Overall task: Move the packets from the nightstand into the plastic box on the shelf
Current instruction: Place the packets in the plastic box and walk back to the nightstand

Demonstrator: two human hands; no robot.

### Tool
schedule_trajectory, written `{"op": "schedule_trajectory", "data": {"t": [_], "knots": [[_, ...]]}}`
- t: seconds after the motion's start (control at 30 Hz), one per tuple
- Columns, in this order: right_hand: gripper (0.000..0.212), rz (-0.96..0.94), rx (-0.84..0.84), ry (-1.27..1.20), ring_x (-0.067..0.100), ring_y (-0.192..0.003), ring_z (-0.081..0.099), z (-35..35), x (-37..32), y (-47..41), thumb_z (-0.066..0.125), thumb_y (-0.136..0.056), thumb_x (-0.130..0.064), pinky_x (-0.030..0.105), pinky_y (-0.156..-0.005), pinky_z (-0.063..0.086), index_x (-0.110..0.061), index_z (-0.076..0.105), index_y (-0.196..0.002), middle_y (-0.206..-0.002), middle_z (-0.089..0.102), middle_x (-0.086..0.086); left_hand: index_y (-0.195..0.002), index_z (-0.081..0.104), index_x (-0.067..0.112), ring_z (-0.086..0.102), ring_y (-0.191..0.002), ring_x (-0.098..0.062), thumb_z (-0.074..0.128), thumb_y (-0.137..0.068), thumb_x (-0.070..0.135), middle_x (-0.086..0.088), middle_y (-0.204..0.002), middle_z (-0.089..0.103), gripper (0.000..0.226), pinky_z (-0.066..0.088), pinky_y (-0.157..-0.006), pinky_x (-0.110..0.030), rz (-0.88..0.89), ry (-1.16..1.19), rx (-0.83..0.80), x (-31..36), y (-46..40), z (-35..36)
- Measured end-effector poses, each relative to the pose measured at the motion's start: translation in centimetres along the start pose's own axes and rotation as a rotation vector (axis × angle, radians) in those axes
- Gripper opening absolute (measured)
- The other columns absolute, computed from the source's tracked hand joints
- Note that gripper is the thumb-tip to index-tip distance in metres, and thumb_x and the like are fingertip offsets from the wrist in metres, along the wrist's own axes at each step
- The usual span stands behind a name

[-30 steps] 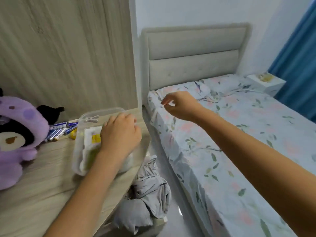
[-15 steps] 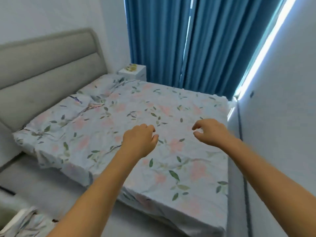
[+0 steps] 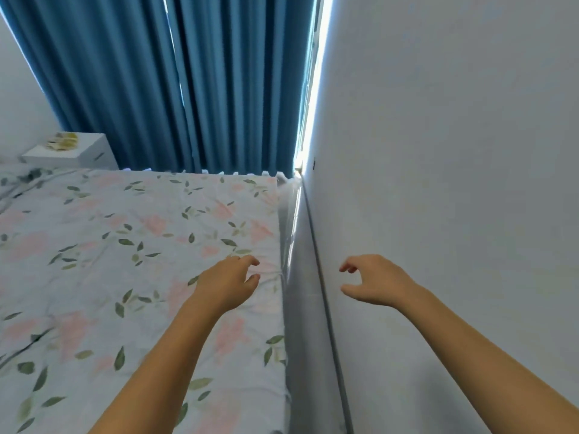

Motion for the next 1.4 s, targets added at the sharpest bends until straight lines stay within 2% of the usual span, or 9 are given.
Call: {"op": "schedule_trajectory", "data": {"t": [0.13, 0.4, 0.57, 0.7, 0.9, 1.07, 1.17, 1.3, 1.4], "knots": [[0.043, 0.026, 0.033, -0.035, 0.012, -0.113, 0.056, -0.8, 4.2, -1.9, 0.058, -0.086, -0.041, 0.025, -0.081, 0.045, -0.032, 0.055, -0.128, -0.128, 0.06, -0.009, -0.135, 0.048, 0.031, 0.058, -0.112, -0.018, 0.041, -0.101, 0.041, 0.004, -0.135, 0.056, 0.036, 0.047, -0.08, -0.032, 0.036, -0.018, 0.001, 2.7, -5.3, 0.2], [0.038, 0.058, 0.1, -0.172, 0.013, -0.112, 0.056, -3.0, 9.8, -10.2, 0.058, -0.091, -0.033, 0.024, -0.082, 0.041, -0.026, 0.058, -0.128, -0.132, 0.058, -0.005, -0.131, 0.052, 0.03, 0.058, -0.114, -0.017, 0.037, -0.103, 0.029, 0.004, -0.135, 0.057, 0.032, 0.041, -0.072, -0.025, 0.064, -0.022, -0.01, 5.4, -16.1, 2.6], [0.042, -0.006, 0.022, -0.112, 0.013, -0.111, 0.057, -4.3, 11.3, -21.3, 0.061, -0.087, -0.033, 0.026, -0.085, 0.047, -0.029, 0.057, -0.129, -0.131, 0.059, -0.006, -0.132, 0.052, 0.03, 0.059, -0.111, -0.016, 0.04, -0.102, 0.031, 0.004, -0.131, 0.06, 0.033, 0.048, -0.078, -0.028, 0.031, -0.021, -0.021, 4.7, -26.1, 3.8], [0.043, -0.046, 0.019, -0.141, 0.014, -0.112, 0.058, -7.2, 11.7, -32.5, 0.061, -0.086, -0.028, 0.03, -0.09, 0.05, -0.029, 0.056, -0.129, -0.129, 0.059, -0.006, -0.13, 0.054, 0.029, 0.062, -0.107, -0.017, 0.036, -0.102, 0.03, 0.005, -0.124, 0.065, 0.034, 0.047, -0.076, -0.029, -0.032, -0.097, 0.034, 2.9, -35.8, 3.1], [0.043, -0.092, -0.014, -0.161, 0.014, -0.114, 0.057, -11.7, 12.8, -44.8, 0.06, -0.088, -0.03, 0.031, -0.092, 0.05, -0.028, 0.056, -0.13, -0.129, 0.06, -0.006, -0.131, 0.051, 0.031, 0.062, -0.105, -0.014, 0.038, -0.101, 0.036, 0.009, -0.119, 0.066, 0.034, 0.052, -0.082, -0.03, -0.086, -0.129, -0.022, 1.4, -47.9, 0.5], [0.041, -0.066, 0.001, -0.18, 0.013, -0.113, 0.057, -15.6, 16.4, -53.5, 0.058, -0.088, -0.031, 0.031, -0.092, 0.05, -0.029, 0.056, -0.129, -0.128, 0.06, -0.007, -0.129, 0.053, 0.032, 0.064, -0.091, -0.013, 0.038, -0.1, 0.039, 0.011, -0.119, 0.067, 0.033, 0.052, -0.075, -0.028, -0.083, -0.089, 0.033, 2.0, -57.2, -2.0], [0.04, -0.046, -0.006, -0.196, 0.013, -0.11, 0.058, -16.7, 18.3, -59.6, 0.059, -0.088, -0.032, 0.032, -0.092, 0.05, -0.029, 0.057, -0.127, -0.125, 0.061, -0.007, -0.13, 0.052, 0.033, 0.063, -0.102, -0.013, 0.039, -0.1, 0.04, 0.012, -0.119, 0.067, 0.033, 0.052, -0.078, -0.028, -0.076, -0.075, 0.02, 2.3, -63.0, -1.9], [0.04, -0.036, -0.011, -0.297, 0.016, -0.109, 0.059, -17.7, 19.6, -68.8, 0.061, -0.086, -0.03, 0.032, -0.094, 0.049, -0.027, 0.059, -0.126, -0.124, 0.062, -0.005, -0.129, 0.054, 0.033, 0.062, -0.104, -0.01, 0.04, -0.1, 0.04, 0.012, -0.12, 0.066, 0.033, 0.045, -0.07, -0.022, -0.08, -0.07, 0.021, 2.7, -71.9, -1.3], [0.04, -0.024, 0.026, -0.377, 0.016, -0.108, 0.059, -19.1, 20.2, -74.8, 0.061, -0.085, -0.03, 0.03, -0.092, 0.049, -0.029, 0.058, -0.125, -0.122, 0.061, -0.007, -0.128, 0.056, 0.032, 0.062, -0.105, -0.011, 0.041, -0.1, 0.039, 0.011, -0.12, 0.066, 0.032, 0.044, -0.073, -0.022, -0.075, -0.045, 0.061, 3.5, -78.7, -1.8]]}}
Point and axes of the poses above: each hand's wrist, its own y-axis away from the middle knuckle, its own z-axis out of the palm, x = y × z, the point moved 9 cm from there along -y, towards the middle knuckle
